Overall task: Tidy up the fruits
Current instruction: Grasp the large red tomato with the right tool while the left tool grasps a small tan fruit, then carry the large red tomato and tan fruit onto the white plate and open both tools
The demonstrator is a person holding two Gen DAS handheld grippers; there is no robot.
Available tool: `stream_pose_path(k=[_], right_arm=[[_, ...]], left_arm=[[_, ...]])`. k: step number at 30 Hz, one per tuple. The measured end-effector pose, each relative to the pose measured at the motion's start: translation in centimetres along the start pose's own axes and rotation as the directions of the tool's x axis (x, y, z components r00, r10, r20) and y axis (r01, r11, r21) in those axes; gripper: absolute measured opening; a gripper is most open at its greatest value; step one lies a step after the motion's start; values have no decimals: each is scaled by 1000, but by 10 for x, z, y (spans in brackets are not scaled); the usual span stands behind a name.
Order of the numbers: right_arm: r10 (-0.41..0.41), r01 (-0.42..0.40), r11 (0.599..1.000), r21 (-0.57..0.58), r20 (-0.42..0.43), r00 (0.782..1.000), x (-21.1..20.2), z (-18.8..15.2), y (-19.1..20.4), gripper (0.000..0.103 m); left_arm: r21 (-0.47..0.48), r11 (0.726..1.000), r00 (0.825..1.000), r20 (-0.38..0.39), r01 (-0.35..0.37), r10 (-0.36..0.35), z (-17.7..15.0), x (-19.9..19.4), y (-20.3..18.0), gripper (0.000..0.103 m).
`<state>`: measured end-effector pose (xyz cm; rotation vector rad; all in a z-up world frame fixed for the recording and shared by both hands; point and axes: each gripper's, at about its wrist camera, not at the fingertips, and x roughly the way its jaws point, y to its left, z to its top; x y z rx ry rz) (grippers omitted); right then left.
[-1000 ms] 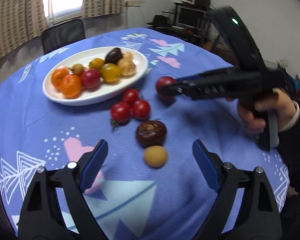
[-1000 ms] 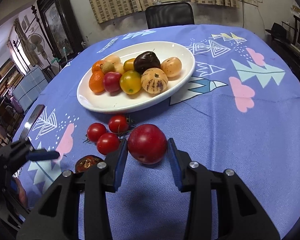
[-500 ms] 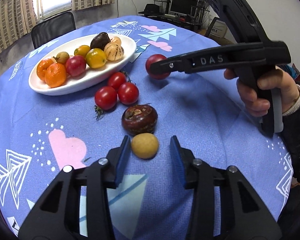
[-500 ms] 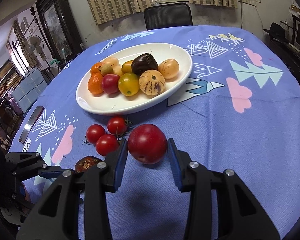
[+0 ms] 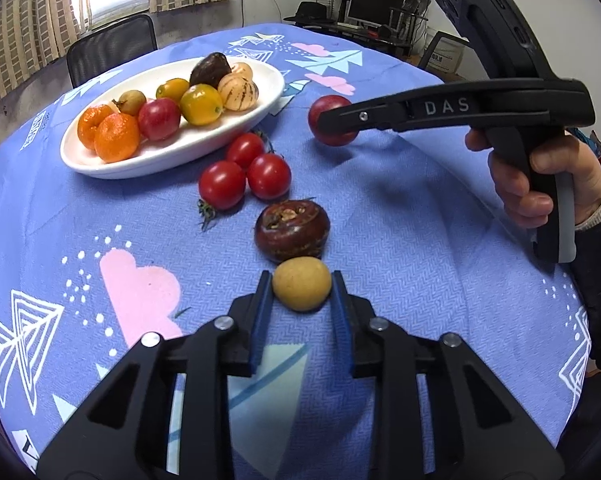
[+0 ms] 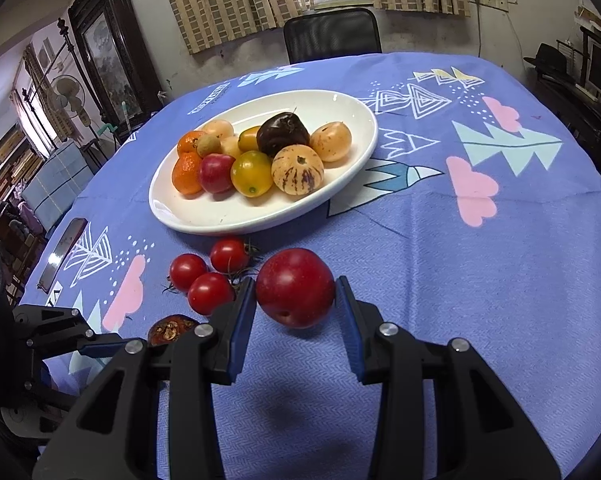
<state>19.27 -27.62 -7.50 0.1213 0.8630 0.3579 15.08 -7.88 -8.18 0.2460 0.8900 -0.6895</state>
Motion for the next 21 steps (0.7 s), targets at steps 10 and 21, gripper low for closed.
stream_pose_path(k=[10, 21], right_arm=[[42, -40, 999, -21, 94, 995, -9, 28, 21, 40], [10, -8, 999, -43, 65, 998, 31, 64, 40, 40]], left_arm=[[-141, 990, 991, 124, -26, 44, 28, -40, 41, 29], [-180, 973, 977, 126, -148, 172, 97, -11, 84, 29]])
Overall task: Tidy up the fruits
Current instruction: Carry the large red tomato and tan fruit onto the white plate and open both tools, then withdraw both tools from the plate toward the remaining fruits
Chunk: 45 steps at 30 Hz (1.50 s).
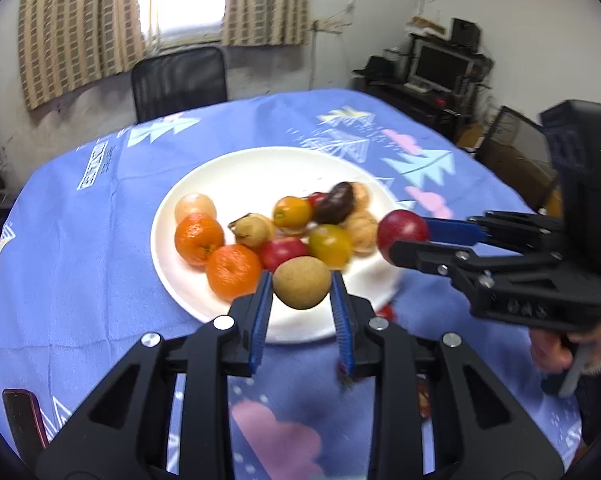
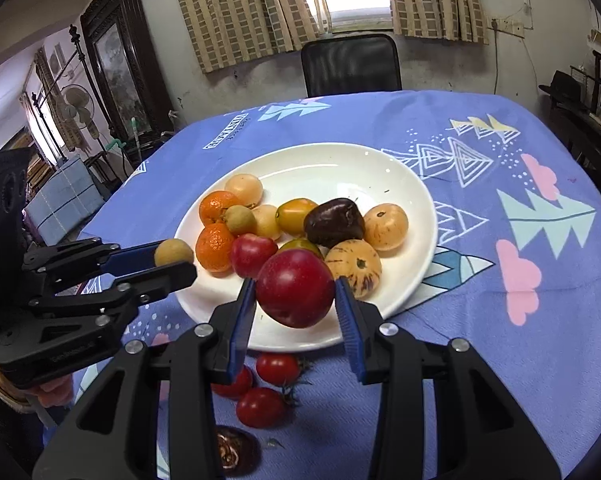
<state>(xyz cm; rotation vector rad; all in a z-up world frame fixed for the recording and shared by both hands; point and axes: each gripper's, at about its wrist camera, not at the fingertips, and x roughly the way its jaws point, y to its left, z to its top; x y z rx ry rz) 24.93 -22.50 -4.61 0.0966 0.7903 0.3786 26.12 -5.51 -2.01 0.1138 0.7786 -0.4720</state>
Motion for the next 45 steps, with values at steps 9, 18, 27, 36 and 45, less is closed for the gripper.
stream_pose_path(k=[9, 18, 27, 36, 45], right_arm=[[-16, 16, 1000, 2, 35, 999, -2, 4, -2, 42], [-6, 7, 1000, -27, 38, 999, -27, -12, -7, 43], [80, -84, 995, -49, -68, 994, -31, -50, 0, 43], [47, -56, 995, -88, -100, 994, -15, -65, 20, 42], [41, -50, 996, -78, -122, 992, -7, -67, 19, 41]], left_arm=[[-49, 998, 999, -30, -38, 36, 0, 20, 18, 30], [-22, 996, 995, 46, -87, 88, 1, -5, 12, 69], [1, 996, 992, 87, -94, 93, -16, -52, -5, 80], [-74, 997, 997, 72, 7, -1, -59, -62, 1, 83], [-84, 996, 998, 70, 0, 6, -66, -63, 5, 83]])
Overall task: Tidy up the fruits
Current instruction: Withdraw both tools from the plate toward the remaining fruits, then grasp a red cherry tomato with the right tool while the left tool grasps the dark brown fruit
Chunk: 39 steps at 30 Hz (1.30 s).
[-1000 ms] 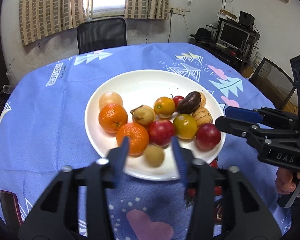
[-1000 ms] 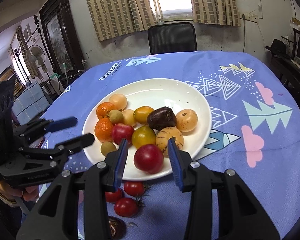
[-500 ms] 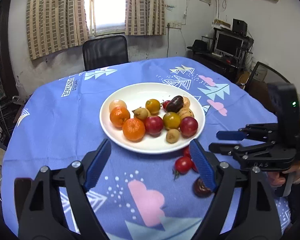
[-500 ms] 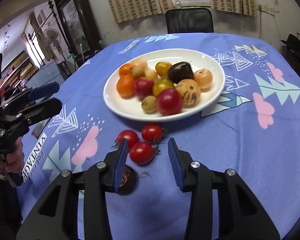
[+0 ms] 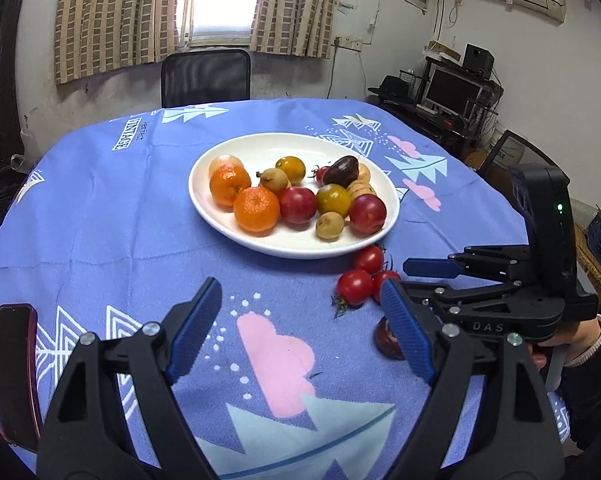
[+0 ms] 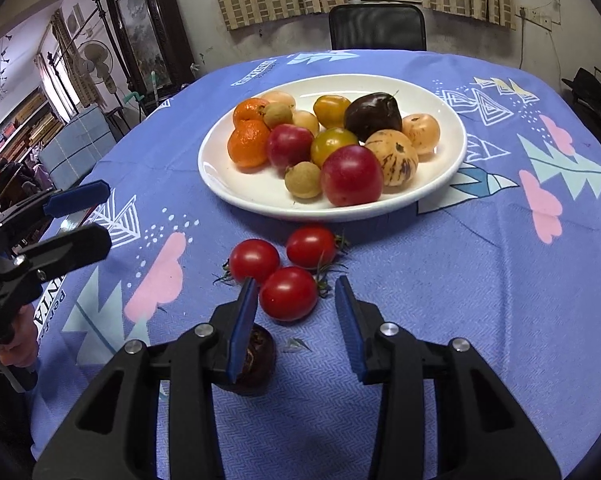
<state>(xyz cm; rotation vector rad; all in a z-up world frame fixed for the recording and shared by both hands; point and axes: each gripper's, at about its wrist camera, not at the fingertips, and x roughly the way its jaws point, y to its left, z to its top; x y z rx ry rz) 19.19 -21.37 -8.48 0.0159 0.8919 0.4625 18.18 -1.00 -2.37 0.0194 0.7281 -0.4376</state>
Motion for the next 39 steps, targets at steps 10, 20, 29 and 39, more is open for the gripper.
stream_pose_path(k=[10, 20, 29, 39], right_arm=[[-9, 9, 1000, -6, -1, 1000, 2, 0, 3, 41], [-31, 31, 1000, -5, -6, 1000, 9, -1, 6, 41], [-39, 39, 999, -12, -7, 999, 11, -2, 7, 32], [9, -18, 995, 103, 80, 997, -29, 3, -19, 32]], left_arm=[[17, 1000, 1000, -25, 7, -7, -4, 5, -6, 84], [15, 1000, 999, -36, -6, 6, -6, 6, -7, 84], [14, 1000, 999, -38, -10, 11, -8, 8, -6, 84], [49, 998, 997, -61, 50, -47, -14, 11, -19, 84]])
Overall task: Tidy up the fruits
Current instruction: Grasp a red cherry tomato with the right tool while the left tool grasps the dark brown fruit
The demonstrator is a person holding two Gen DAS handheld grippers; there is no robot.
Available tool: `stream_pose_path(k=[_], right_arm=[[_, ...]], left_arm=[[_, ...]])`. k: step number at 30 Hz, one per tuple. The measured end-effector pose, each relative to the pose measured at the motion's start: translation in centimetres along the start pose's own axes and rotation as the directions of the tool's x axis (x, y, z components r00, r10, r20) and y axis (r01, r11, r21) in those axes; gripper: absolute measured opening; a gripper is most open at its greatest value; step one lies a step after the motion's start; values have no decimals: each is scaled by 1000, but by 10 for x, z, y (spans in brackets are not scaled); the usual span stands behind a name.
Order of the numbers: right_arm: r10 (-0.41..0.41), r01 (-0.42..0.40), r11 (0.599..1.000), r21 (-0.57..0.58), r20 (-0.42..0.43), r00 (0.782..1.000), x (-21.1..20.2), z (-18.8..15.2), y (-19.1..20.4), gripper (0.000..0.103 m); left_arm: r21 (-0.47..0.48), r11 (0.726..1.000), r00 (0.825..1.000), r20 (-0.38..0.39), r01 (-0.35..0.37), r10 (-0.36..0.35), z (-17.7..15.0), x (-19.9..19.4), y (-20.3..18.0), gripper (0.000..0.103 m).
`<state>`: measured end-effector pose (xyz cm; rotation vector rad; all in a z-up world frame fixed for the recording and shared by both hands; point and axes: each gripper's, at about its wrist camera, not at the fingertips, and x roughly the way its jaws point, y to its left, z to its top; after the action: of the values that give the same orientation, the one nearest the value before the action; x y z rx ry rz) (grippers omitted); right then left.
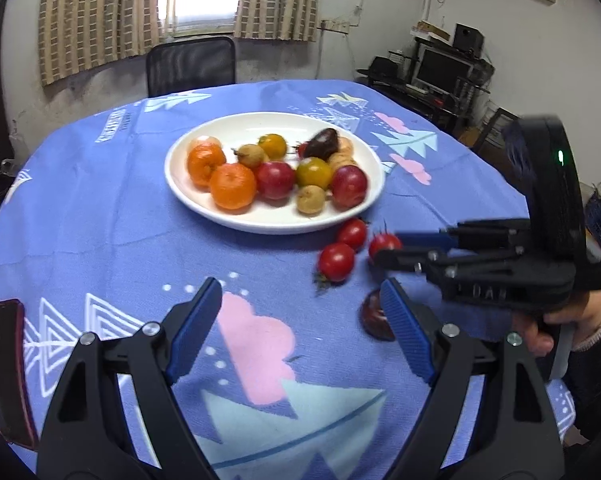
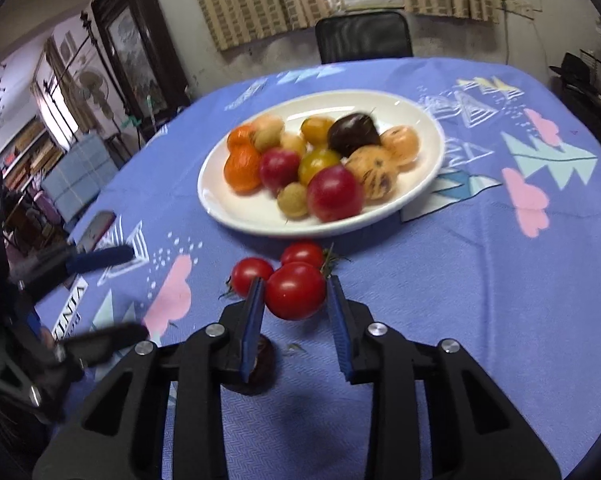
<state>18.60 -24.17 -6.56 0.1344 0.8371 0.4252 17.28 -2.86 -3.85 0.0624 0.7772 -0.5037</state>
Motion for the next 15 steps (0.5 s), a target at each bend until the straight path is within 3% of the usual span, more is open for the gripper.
stream_pose_path(k=[2, 7, 15], right_arm=[[-7, 7, 1000, 27, 13, 1000, -5, 1, -7, 32], [-23, 21, 998, 57, 29, 999, -11, 2, -15, 32], [-25, 24, 999, 37, 30, 999, -11, 2, -13, 32]], left_arm=[[16, 999, 999, -6, 45, -45, -2, 2, -11, 82], [68, 990, 991, -57, 124, -120, -11, 17, -40, 65], [63, 993, 990, -101, 102, -95, -21, 36, -52, 61]])
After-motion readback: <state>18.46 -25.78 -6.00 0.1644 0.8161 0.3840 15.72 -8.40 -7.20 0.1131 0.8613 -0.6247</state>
